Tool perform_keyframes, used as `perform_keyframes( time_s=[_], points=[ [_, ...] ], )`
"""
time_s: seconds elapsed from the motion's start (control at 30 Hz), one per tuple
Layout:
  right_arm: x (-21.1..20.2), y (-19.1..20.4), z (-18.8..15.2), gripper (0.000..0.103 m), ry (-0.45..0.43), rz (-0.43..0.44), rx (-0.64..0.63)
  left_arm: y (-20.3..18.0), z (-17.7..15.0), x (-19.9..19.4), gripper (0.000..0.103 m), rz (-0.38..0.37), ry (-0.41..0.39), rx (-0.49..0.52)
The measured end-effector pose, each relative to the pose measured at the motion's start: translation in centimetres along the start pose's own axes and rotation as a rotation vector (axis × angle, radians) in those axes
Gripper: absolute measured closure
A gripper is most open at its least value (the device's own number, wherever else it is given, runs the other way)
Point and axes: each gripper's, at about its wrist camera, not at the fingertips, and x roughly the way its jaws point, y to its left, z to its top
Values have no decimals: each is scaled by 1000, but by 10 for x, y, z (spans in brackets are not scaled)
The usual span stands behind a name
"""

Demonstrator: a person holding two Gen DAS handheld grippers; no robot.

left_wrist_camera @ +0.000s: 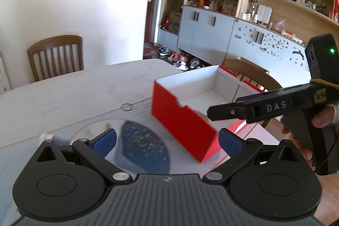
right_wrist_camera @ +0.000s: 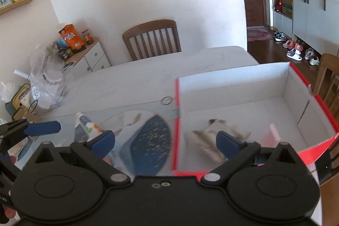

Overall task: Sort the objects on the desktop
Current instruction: 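Withdraw both open tools from the box back toward the table items, then grasp black mesh bag with left tool while right tool grasps white USB cable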

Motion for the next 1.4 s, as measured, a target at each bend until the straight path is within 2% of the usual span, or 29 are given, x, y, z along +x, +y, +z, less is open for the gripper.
perform_keyframes(
  time_s=[0.4,0.53,0.83,1.1,1.4],
  points=[
    [3,67,-32,1,20,14,-4,61,-38,-51,0,131,-11,-75],
    [7,88,-40,1,33,20,-10,79,-53,-64,0,144,-8,-113],
    [17,127,-58,1,61,34,-42,102,-79,-86,0,191,-23,-114],
    [31,151,-68,1,87,32,-86,120,-112,-90,0,229,27,-99],
    [52,166,-84,3,138,19,-136,137,-148,-78,0,291,119,-88]
  ],
)
